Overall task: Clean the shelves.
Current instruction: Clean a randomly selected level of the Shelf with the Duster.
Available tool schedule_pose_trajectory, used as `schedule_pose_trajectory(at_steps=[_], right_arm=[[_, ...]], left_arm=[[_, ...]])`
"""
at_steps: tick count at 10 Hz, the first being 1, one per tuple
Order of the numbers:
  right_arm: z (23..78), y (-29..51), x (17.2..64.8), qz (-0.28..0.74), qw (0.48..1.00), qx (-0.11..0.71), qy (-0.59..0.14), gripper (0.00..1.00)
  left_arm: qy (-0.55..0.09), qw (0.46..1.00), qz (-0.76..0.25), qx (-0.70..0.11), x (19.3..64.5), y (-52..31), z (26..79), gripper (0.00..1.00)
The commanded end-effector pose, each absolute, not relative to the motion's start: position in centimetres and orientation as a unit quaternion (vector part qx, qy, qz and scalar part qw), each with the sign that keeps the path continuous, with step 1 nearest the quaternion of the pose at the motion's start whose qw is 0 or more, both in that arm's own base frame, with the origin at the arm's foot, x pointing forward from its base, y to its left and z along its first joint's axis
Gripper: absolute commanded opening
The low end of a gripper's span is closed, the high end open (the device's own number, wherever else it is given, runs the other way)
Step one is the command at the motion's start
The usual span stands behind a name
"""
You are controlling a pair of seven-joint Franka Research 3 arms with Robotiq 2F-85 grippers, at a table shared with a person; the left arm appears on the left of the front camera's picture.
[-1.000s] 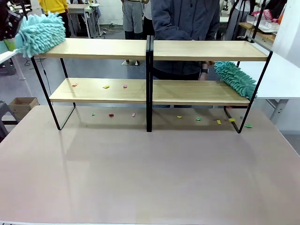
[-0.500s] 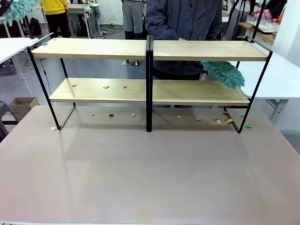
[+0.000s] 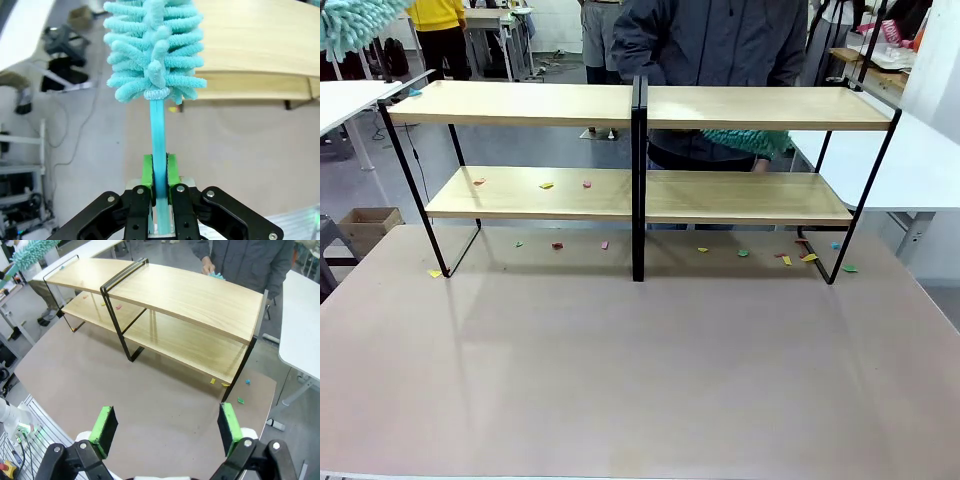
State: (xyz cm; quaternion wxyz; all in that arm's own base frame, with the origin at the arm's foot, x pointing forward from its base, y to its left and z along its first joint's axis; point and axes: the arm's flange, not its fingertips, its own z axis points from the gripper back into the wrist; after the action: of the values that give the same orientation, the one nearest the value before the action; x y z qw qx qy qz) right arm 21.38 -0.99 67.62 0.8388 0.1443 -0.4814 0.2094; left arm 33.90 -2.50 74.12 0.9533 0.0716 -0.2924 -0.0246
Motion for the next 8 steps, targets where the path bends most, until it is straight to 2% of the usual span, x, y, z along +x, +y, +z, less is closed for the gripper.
schedule_pose_trajectory(at_steps=[1, 3, 5, 8], right_arm=[[67.5, -1.0, 21.3, 0.210, 0.839, 0.146, -0.481, 1.00], [67.5, -1.0, 21.3, 0.210, 0.839, 0.146, -0.481, 1.00], [67.5, -1.0, 21.3, 0.210, 0.839, 0.146, -0.481, 1.00], [67.5, -1.0, 21.3, 0.210, 0.839, 0.146, -0.481, 1.00]], left_arm=[[-0.275, 0.959, -0.070, -0.016, 30.8, 1.5, 75.9, 0.12], [-0.263, 0.954, -0.113, -0.091, 27.6, 6.3, 76.7, 0.12], [-0.267, 0.925, -0.190, -0.192, 23.5, 10.2, 75.8, 0.12], [-0.286, 0.896, -0.204, -0.272, 19.1, 15.2, 73.6, 0.12]])
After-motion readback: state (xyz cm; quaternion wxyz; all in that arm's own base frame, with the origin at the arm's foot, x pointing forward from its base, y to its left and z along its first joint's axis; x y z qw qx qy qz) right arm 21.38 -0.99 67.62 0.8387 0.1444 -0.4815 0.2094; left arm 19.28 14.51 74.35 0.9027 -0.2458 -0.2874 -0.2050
